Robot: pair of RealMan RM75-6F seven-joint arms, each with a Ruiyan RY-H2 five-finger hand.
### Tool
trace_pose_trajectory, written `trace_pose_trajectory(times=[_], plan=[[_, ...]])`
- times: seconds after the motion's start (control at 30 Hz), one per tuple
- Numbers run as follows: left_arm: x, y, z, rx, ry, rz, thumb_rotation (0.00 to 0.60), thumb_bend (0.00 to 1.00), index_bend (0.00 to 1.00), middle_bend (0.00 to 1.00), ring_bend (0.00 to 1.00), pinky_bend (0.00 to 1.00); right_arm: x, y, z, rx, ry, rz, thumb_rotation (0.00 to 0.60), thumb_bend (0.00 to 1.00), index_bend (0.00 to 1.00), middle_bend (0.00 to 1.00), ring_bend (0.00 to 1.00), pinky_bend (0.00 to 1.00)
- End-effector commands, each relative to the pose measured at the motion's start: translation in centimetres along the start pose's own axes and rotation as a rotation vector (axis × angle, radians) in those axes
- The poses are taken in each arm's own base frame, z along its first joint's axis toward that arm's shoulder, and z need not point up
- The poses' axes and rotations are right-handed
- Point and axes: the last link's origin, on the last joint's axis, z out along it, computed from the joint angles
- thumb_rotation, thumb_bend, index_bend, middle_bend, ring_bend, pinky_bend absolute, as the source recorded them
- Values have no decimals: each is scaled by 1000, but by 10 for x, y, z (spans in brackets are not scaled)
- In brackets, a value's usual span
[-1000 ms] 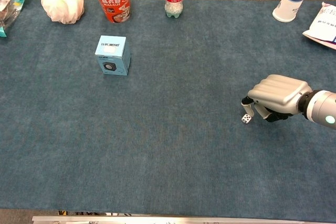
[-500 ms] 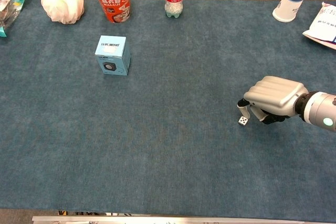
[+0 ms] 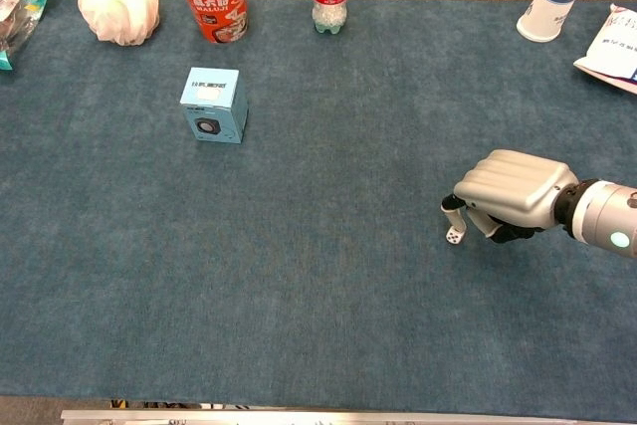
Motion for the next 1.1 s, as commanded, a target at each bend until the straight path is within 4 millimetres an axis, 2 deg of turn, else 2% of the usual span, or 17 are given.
trace_pose_trajectory(times=[0.03,0.27,0.47,0.6,0.73,0.83,0.93,1.1], plan=[[0,0,-1,1,0,-1,600,0,233,295,207,342,1,-2,-2,8,4,-2,600,1000,463,1000,1000,1000],[1,0,-1,-1,1,-6,600,0,233,295,207,342,3,-3,-16,5,51,-6,600,1000,464,993,974,1000],[1,0,0,7,7,-11,600,0,233,296,207,343,4,11,-42,-62,132,26,600,1000,443,828,841,949],[-1,1,0,20,6,-11,600,0,233,298,207,345,2,28,-65,-153,234,110,600,953,438,712,731,894],[-3,3,3,17,4,-11,600,0,233,299,208,345,-4,50,-84,-269,345,174,600,875,430,605,604,748],[-6,5,4,8,5,-18,600,0,235,304,211,347,-7,68,-95,-360,452,204,600,829,420,472,466,538],[-8,8,7,2,19,-27,600,0,241,311,217,348,-11,80,-107,-415,577,233,600,814,414,402,388,422],[-13,9,10,-1,33,-28,600,0,249,328,221,353,-22,91,-127,-458,731,275,600,801,413,360,330,371]])
